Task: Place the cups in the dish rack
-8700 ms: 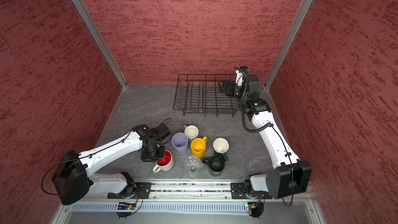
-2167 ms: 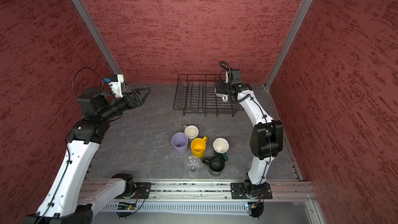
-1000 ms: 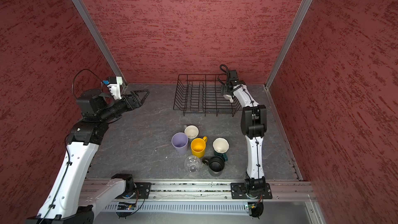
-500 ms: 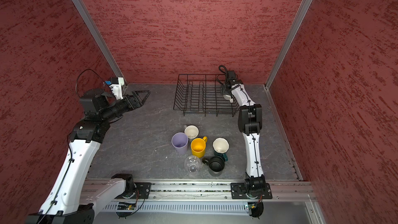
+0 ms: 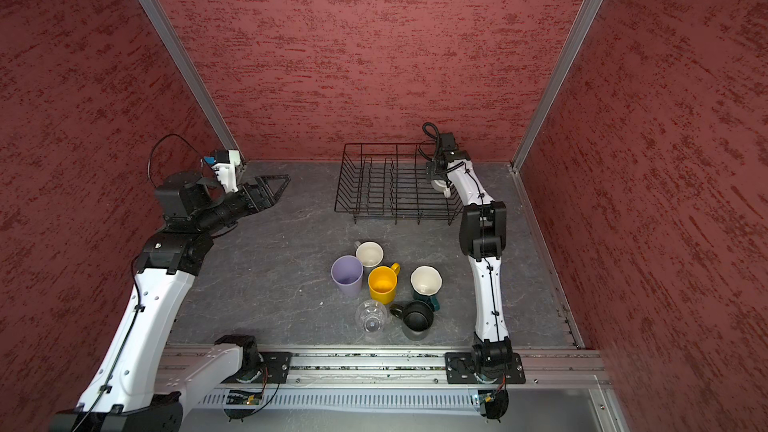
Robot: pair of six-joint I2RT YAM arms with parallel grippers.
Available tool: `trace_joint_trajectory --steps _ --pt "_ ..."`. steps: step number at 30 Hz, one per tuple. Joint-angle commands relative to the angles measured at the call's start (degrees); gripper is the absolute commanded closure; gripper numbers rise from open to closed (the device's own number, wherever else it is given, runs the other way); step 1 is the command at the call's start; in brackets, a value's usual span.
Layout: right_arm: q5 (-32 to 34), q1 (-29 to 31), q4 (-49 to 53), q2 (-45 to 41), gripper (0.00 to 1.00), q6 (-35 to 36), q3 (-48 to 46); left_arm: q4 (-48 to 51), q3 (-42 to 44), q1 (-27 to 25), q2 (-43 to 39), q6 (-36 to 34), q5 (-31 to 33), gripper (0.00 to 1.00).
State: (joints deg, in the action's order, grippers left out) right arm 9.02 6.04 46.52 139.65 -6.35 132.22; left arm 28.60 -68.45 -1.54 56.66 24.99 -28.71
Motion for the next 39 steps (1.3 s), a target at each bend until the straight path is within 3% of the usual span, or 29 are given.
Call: trace_joint_trajectory --steps 1,13,27,33,39 --pt "0.0 -0.4 -0.4 -1.2 0.02 0.2 2.3 -1.2 0.3 0.5 -0.6 -0.4 -1.0 0.0" --pt "-0.4 -0.4 0.7 -2.1 0.01 -0.1 2.4 -1.1 0.4 0.6 -1.0 -0.1 -1.3 0.0" --pt "-5.0 -0.3 0.7 -12.6 0.01 -2.1 0.5 -1.6 1.3 0.8 -2.1 1.4 1.5 0.0" --pt "-9.3 0.2 -3.0 -22.4 0.05 -4.2 -9.4 -1.8 2.5 1.0 -2.8 1.4 0.6 0.01" --pt "-12.4 2.0 -7.4 -38.1 0.09 -6.8 -27.2 -2.3 3.1 1.3 -2.5 1.7 0.9 0.0"
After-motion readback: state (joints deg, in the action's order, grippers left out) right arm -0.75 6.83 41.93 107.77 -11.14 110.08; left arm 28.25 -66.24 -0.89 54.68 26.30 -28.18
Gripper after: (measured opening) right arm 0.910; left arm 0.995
